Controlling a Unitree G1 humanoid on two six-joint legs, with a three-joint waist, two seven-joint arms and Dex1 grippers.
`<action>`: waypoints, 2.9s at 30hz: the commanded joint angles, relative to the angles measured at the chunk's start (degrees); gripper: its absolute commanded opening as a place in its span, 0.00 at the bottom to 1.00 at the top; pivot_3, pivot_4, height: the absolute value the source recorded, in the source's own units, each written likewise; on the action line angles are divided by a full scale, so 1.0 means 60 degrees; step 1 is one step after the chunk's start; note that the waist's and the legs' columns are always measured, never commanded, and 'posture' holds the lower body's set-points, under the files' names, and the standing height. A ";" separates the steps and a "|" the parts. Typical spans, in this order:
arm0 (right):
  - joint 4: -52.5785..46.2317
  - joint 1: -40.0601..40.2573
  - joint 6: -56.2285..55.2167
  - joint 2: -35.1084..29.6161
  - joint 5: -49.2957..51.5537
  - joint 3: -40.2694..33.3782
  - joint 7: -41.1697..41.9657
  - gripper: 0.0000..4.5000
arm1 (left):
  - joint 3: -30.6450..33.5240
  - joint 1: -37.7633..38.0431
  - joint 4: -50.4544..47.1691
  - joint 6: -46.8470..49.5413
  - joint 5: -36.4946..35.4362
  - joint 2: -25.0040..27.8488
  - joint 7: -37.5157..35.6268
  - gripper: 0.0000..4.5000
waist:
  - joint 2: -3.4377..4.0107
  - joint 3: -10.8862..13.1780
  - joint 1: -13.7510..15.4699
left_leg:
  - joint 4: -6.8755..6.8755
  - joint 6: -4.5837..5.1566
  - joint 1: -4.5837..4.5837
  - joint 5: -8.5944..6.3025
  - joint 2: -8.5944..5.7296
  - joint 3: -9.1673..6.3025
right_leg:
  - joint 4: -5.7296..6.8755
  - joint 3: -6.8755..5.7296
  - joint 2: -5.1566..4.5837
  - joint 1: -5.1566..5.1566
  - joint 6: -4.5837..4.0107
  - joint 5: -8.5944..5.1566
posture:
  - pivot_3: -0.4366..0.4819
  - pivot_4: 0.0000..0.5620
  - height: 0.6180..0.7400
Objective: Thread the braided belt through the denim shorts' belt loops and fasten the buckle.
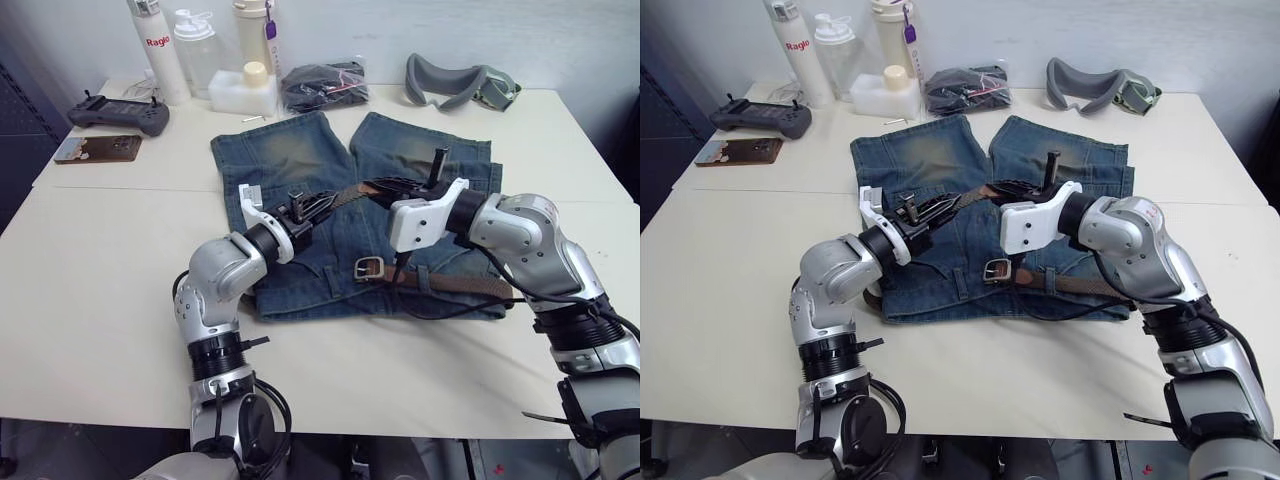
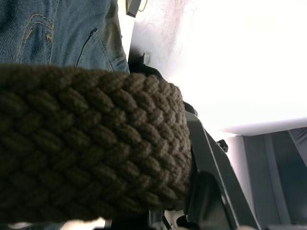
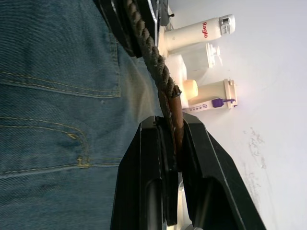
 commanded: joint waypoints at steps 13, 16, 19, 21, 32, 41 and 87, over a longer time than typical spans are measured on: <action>-0.1712 0.1012 0.4040 -0.1733 0.3954 -0.1196 0.3706 0.98 | 0.0004 0.0014 0.1579 0.3263 -0.0098 0.4269 -0.3137 0.00 | 0.0001 0.0000 -0.0038 | -0.0023 -0.0009 0.0015 0.0005 0.0006 -0.0003 | -0.0004 0.0001 0.0001 0.0002 -0.0008 -0.0002 | 0.48 0.27 0.31; -0.2025 0.1058 0.5000 -0.1970 0.4331 -0.1248 0.4065 0.98 | -0.0430 0.0445 0.1695 0.3767 -0.0098 0.5443 -0.4023 0.00 | 0.0002 -0.0001 -0.0029 | -0.0025 -0.0009 0.0018 0.0005 0.0005 -0.0004 | -0.0010 0.0002 -0.0002 0.0006 -0.0010 -0.0002 | 0.48 0.27 0.31; -0.2191 0.0999 0.5580 -0.1973 0.4503 -0.1259 0.4164 0.98 | -0.0994 0.0977 0.1582 0.3911 -0.0098 0.6212 -0.4598 0.00 | 0.0004 -0.0002 -0.0031 | -0.0027 -0.0009 0.0021 0.0005 0.0005 -0.0003 | -0.0013 0.0005 -0.0006 0.0007 -0.0012 -0.0003 | 0.48 0.27 0.31; -0.2259 0.0949 0.5841 -0.1956 0.4528 -0.1205 0.4215 0.98 | -0.1315 0.1298 0.1404 0.3812 -0.0098 0.6468 -0.4817 0.00 | 0.0004 -0.0002 -0.0016 | -0.0028 -0.0009 0.0023 0.0005 0.0006 -0.0004 | -0.0013 0.0005 -0.0008 0.0006 -0.0017 -0.0005 | 0.48 0.27 0.31; -0.3008 0.1061 0.6877 -0.2371 0.5253 -0.1335 0.5137 0.98 | -0.1686 0.2331 0.0053 0.2266 -0.0098 0.5939 -0.3239 0.00 | 0.0004 -0.0003 0.0000 | -0.0029 0.0009 0.0018 -0.0005 0.0002 -0.0005 | -0.0022 0.0004 -0.0019 0.0008 -0.0016 -0.0004 | 0.48 0.27 0.31; -0.2963 0.0756 0.7342 -0.2502 0.5512 -0.1329 0.5356 0.98 | -0.2239 0.2633 -0.0663 0.2263 -0.0098 0.6344 -0.3325 0.00 | 0.0005 -0.0003 -0.0014 | -0.0031 0.0011 0.0020 -0.0006 0.0003 -0.0005 | -0.0022 0.0002 -0.0017 0.0009 -0.0016 -0.0004 | 0.48 0.27 0.31; -0.4168 0.1633 0.7138 -0.2189 0.4693 -0.0834 0.4201 0.98 | -0.3194 0.2983 -0.1636 -0.0033 -0.0098 0.1755 0.0380 0.00 | 0.0014 -0.0008 0.0057 | -0.0028 0.0046 0.0019 -0.0007 -0.0028 -0.0011 | -0.0063 -0.0005 -0.0030 0.0045 0.0026 0.0018 | 0.48 0.27 0.31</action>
